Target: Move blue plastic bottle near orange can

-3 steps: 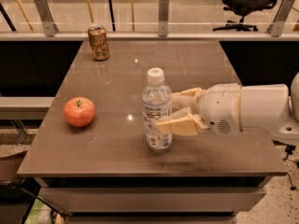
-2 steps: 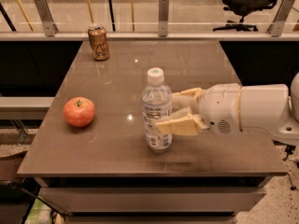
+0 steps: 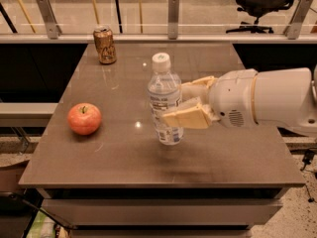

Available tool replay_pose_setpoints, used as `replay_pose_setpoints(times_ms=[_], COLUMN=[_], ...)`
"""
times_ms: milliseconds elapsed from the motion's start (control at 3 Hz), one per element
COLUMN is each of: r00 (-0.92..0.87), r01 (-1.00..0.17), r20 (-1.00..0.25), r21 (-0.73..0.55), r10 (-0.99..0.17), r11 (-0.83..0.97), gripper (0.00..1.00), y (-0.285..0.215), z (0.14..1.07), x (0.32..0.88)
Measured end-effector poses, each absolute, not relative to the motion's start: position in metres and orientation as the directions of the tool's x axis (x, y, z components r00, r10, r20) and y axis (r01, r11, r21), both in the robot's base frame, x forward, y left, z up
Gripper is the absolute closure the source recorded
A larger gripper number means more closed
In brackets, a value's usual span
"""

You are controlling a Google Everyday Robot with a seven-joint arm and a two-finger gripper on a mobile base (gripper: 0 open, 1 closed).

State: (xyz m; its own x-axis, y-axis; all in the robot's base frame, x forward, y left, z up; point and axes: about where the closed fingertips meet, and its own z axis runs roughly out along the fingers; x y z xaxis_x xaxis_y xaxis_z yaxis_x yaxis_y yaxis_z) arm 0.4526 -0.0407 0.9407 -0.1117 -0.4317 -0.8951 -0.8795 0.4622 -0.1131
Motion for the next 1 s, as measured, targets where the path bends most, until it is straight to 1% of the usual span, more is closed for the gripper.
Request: replay_pose_setpoints(times_ms=[667, 1000], r00=[-0.070, -0.044], r01=[-0.840, -0.810], r20=[-0.905, -0.915], r21=[-0.173, -0.202], r10=[-0.420, -0.400], r11=[0.514, 0.551], gripper=[1.00, 1.00], y=[-0.038, -0.034], z=[0.971, 0.985], x=[0.499, 0.534])
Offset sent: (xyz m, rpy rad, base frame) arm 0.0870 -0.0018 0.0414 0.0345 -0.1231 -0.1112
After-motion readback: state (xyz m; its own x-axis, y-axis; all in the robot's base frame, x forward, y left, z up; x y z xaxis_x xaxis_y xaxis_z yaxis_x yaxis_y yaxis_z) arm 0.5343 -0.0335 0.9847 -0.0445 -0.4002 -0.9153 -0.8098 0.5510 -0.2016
